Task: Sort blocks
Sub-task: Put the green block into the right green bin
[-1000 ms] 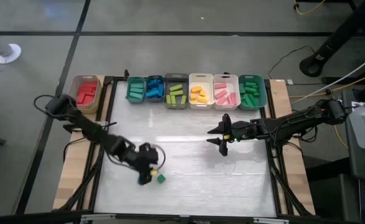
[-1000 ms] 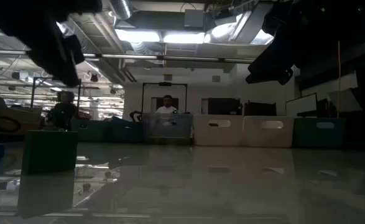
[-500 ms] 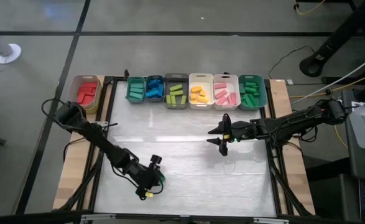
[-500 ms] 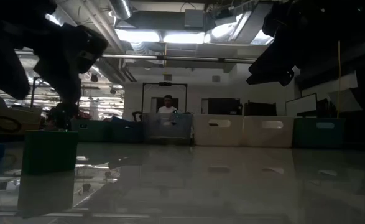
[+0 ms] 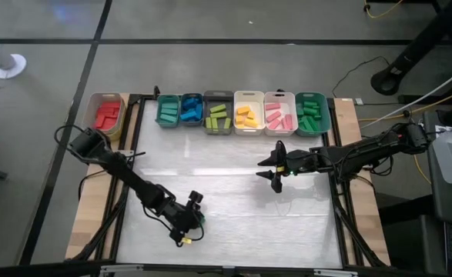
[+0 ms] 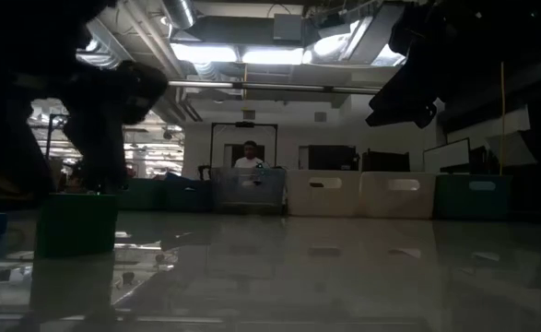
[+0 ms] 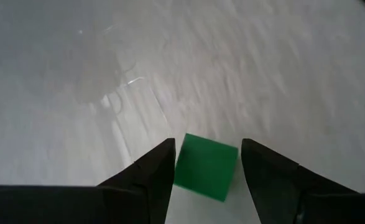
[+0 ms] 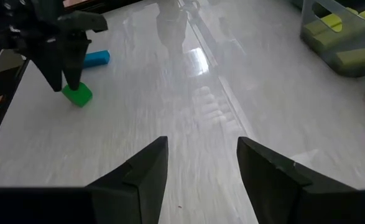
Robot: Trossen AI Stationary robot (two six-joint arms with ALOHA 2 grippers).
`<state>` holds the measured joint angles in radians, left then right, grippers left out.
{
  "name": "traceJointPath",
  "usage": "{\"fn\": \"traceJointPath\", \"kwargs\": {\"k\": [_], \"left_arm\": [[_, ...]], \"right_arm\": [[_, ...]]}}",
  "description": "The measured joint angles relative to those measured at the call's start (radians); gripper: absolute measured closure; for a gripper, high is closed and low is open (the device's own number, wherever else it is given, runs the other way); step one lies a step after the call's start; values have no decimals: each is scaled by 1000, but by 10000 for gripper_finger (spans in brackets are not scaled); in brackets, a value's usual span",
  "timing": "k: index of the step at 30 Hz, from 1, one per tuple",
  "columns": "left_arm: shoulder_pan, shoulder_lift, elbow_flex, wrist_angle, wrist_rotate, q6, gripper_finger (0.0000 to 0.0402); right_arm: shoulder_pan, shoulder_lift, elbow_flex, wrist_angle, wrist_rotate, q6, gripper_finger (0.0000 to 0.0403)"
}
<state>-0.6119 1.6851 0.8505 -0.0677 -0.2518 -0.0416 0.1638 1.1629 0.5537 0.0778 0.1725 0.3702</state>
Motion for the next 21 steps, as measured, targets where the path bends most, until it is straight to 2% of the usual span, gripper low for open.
{"fn": "traceJointPath", "kwargs": {"k": [5,13,21], "left_arm": [[11,27,0,1,5,46,231],[36,37,0,-2,7,35,237],[112,37,0,6,3,-149,286]], "right_arm": [[0,0,0,-1,0,0,210],[0,0,0,0,-1,0,210],[0,0,0,1,-1,5,210]]}}
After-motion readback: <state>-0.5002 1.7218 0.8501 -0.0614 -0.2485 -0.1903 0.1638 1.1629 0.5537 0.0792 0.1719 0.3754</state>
